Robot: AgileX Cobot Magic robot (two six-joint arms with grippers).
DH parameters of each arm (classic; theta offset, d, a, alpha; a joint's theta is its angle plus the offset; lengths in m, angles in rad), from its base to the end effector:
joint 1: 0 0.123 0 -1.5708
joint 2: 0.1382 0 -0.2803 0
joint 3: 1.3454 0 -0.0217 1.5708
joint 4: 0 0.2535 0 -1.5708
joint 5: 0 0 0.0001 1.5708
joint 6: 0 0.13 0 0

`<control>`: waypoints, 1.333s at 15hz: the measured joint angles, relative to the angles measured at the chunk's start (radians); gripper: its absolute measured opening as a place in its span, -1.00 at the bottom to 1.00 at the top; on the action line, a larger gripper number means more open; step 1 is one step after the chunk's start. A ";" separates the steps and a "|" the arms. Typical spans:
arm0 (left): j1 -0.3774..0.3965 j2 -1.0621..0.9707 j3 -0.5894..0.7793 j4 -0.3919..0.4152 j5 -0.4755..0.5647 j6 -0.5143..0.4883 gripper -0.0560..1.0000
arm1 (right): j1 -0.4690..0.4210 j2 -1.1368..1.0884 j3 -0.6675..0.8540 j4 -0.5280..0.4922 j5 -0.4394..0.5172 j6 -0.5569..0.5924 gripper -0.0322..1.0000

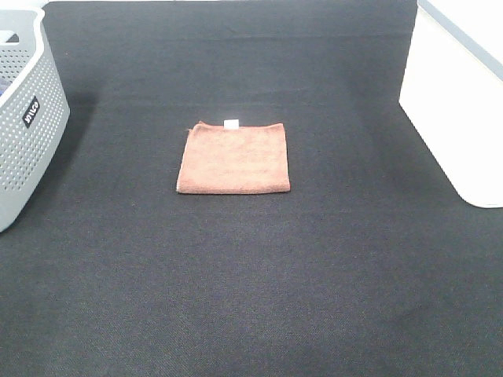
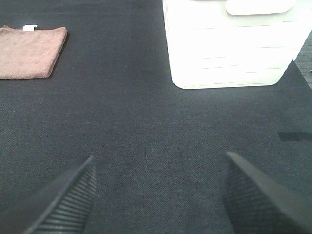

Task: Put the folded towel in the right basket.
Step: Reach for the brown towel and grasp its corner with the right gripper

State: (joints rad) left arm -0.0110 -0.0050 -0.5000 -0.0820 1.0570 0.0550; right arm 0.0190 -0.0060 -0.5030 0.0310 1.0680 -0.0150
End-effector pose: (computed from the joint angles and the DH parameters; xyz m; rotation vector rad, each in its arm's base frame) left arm 0.0363 -0.0097 0.2617 0.0709 2.0324 -0.0703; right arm 0.0354 0.0042 0.2611 -0.0365 2.0421 0.0396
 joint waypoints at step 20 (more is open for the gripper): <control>0.000 0.000 0.000 0.000 0.000 0.000 0.77 | 0.030 1.328 -0.717 0.253 -0.366 -0.180 0.37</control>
State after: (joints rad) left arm -0.0110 -0.0050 -0.5000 -0.0820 1.0570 0.0550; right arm 0.0490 1.3220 -1.2200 0.2840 0.7020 -0.1950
